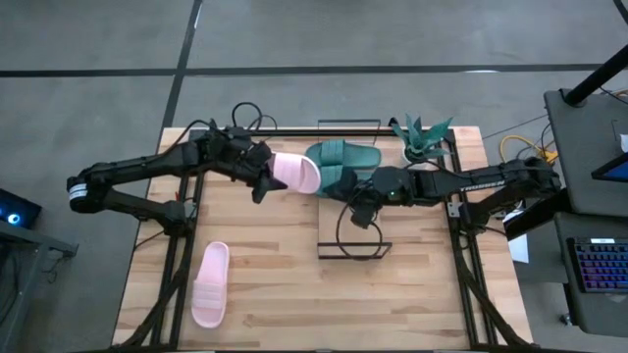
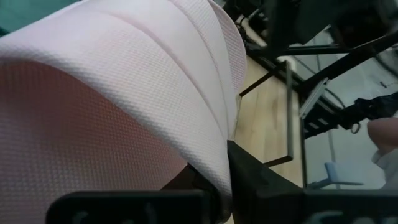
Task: Pick and place slides into the shelf
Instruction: Put the top pink slide on the shelf
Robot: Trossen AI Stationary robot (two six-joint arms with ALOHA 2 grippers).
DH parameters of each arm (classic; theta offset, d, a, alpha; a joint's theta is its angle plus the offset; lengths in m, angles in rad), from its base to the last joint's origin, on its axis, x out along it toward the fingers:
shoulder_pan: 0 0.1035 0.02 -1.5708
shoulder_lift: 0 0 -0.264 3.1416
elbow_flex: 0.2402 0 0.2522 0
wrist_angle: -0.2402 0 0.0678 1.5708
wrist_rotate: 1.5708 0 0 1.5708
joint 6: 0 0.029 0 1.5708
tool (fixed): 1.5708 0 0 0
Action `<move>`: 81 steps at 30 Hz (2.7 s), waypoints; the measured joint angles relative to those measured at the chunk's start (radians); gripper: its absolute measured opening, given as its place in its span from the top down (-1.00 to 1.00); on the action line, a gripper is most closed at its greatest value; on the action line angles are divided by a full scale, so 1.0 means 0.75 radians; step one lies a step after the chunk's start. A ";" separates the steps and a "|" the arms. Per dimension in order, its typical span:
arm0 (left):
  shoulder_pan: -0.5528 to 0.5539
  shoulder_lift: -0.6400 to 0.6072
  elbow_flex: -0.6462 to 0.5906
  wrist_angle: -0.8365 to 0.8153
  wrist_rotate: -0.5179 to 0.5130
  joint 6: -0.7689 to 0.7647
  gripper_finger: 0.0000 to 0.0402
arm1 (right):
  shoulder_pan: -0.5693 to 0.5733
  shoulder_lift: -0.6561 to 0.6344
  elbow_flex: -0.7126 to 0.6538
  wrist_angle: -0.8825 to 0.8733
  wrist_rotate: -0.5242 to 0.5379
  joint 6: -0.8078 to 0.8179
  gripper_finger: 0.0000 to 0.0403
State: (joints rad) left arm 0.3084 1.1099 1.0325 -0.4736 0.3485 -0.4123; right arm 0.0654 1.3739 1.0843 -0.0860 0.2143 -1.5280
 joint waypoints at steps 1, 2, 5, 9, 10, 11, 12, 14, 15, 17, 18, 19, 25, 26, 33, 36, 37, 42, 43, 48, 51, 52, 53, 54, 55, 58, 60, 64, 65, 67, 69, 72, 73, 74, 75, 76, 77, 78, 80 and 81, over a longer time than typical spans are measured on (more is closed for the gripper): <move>0.000 0.001 0.000 0.014 0.015 -0.001 0.99 | 0.000 0.000 0.000 0.000 0.005 -0.021 0.22; 0.000 0.003 0.000 0.033 0.033 -0.002 0.99 | 0.000 0.002 0.000 0.002 0.021 -0.050 0.18; -0.002 0.006 -0.001 0.127 0.080 -0.054 0.99 | 0.000 0.004 0.000 0.017 0.056 -0.109 0.10; -0.004 0.016 -0.003 0.209 0.117 -0.071 0.99 | -0.001 0.004 0.000 0.053 0.066 -0.129 0.07; -0.004 0.018 -0.003 0.211 0.117 -0.070 0.99 | -0.002 0.004 0.000 0.060 0.066 -0.128 0.07; -0.004 0.022 -0.002 0.211 0.120 -0.071 0.99 | -0.003 0.004 0.000 0.059 0.066 -0.128 0.08; -0.004 0.026 0.003 0.212 0.128 -0.071 0.99 | -0.003 0.004 0.000 0.061 0.066 -0.128 0.09; -0.004 0.036 0.005 0.219 0.139 -0.070 0.99 | -0.003 0.004 0.000 0.067 0.066 -0.128 0.11; -0.004 0.045 0.004 0.223 0.147 -0.072 0.99 | -0.003 0.004 0.000 0.067 0.066 -0.128 0.13; -0.004 0.069 0.004 0.252 0.182 -0.086 0.99 | -0.009 0.004 0.000 0.069 0.066 -0.128 0.15; -0.004 0.081 0.004 0.261 0.196 -0.100 0.99 | -0.009 0.004 0.000 0.071 0.066 -0.128 0.16; -0.004 0.091 0.004 0.270 0.207 -0.106 0.99 | -0.010 0.004 0.000 0.074 0.066 -0.128 0.18; -0.004 0.153 0.025 0.293 0.266 -0.105 0.99 | -0.009 0.004 -0.001 0.066 0.086 -0.095 0.37; -0.003 0.159 0.029 0.294 0.278 -0.106 0.99 | -0.009 0.004 -0.001 0.065 0.105 -0.074 0.42; -0.002 0.165 0.037 0.302 0.292 -0.093 0.99 | -0.011 0.004 -0.002 0.029 0.165 -0.046 0.85; 0.005 0.157 0.037 0.296 0.294 -0.017 0.99 | -0.011 0.004 -0.003 0.035 0.169 -0.039 0.87; 0.007 0.157 0.037 0.296 0.296 0.013 0.99 | -0.012 0.004 -0.003 0.038 0.171 -0.025 0.87; 0.015 0.157 0.037 0.318 0.293 0.240 0.92 | -0.014 0.001 -0.003 0.033 0.174 0.034 0.87; 0.015 0.157 0.039 0.321 0.293 0.271 0.86 | -0.015 -0.001 -0.003 0.028 0.173 0.037 0.87; 0.014 0.156 0.039 0.325 0.297 0.409 0.46 | -0.028 -0.005 -0.003 0.028 0.164 0.142 0.87; 0.014 0.153 0.039 0.325 0.303 0.469 0.19 | -0.039 -0.018 -0.004 0.016 0.163 0.188 0.88; 0.014 0.151 0.039 0.322 0.302 0.475 0.10 | -0.041 -0.023 -0.005 0.016 0.162 0.195 0.88; 0.015 0.145 0.039 0.318 0.302 0.475 0.02 | -0.042 -0.031 -0.006 0.008 0.160 0.201 0.88; 0.015 0.139 0.039 0.318 0.302 0.478 -0.05 | -0.044 -0.041 -0.007 -0.004 0.159 0.211 0.88; 0.015 0.132 0.041 0.318 0.302 0.485 -0.11 | -0.044 -0.049 -0.009 -0.016 0.159 0.230 0.88; 0.016 0.105 0.042 0.316 0.301 0.506 -0.26 | -0.045 -0.087 -0.010 -0.076 0.157 0.286 0.88; 0.017 0.083 0.044 0.306 0.297 0.542 -0.32 | -0.044 -0.118 -0.012 -0.121 0.146 0.339 0.88; 0.017 0.013 0.044 0.290 0.298 0.627 -0.36 | -0.048 -0.206 -0.059 -0.157 0.043 0.426 0.88; 0.017 -0.005 0.044 0.295 0.301 0.634 -0.36 | -0.049 -0.231 -0.083 -0.155 0.034 0.433 0.88; 0.016 -0.046 0.043 0.295 0.301 0.635 -0.36 | -0.051 -0.289 -0.143 -0.149 0.033 0.448 0.88; 0.017 -0.087 0.038 0.291 0.292 0.641 -0.36 | -0.061 -0.348 -0.215 -0.106 0.024 0.476 0.88; 0.017 -0.146 0.036 0.295 0.261 0.643 -0.37 | -0.079 -0.442 -0.334 -0.025 -0.009 0.511 0.88; 0.017 -0.160 0.036 0.298 0.243 0.642 -0.37 | -0.086 -0.477 -0.384 0.020 -0.036 0.523 0.88; 0.017 -0.173 0.034 0.297 0.215 0.643 -0.37 | -0.091 -0.507 -0.431 0.057 -0.063 0.528 0.88; 0.017 -0.180 0.031 0.297 0.189 0.642 -0.37 | -0.096 -0.535 -0.475 0.085 -0.087 0.528 0.88; 0.017 -0.183 0.030 0.297 0.170 0.643 -0.37 | -0.100 -0.563 -0.519 0.113 -0.107 0.538 0.88; 0.017 -0.185 0.027 0.296 0.146 0.642 -0.37 | -0.105 -0.590 -0.559 0.134 -0.120 0.563 0.88; 0.017 -0.184 0.024 0.296 0.137 0.643 -0.37 | -0.110 -0.613 -0.595 0.149 -0.130 0.593 0.88; 0.017 -0.179 0.018 0.299 0.113 0.642 -0.37 | -0.124 -0.653 -0.657 0.160 -0.161 0.644 0.88; 0.017 -0.174 0.014 0.301 0.105 0.642 -0.37 | -0.134 -0.670 -0.687 0.159 -0.195 0.666 0.88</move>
State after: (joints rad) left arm 0.3214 0.9794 1.0430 -0.2476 0.4275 0.0692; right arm -0.0353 0.8713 0.5692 0.0335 0.0683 -1.0285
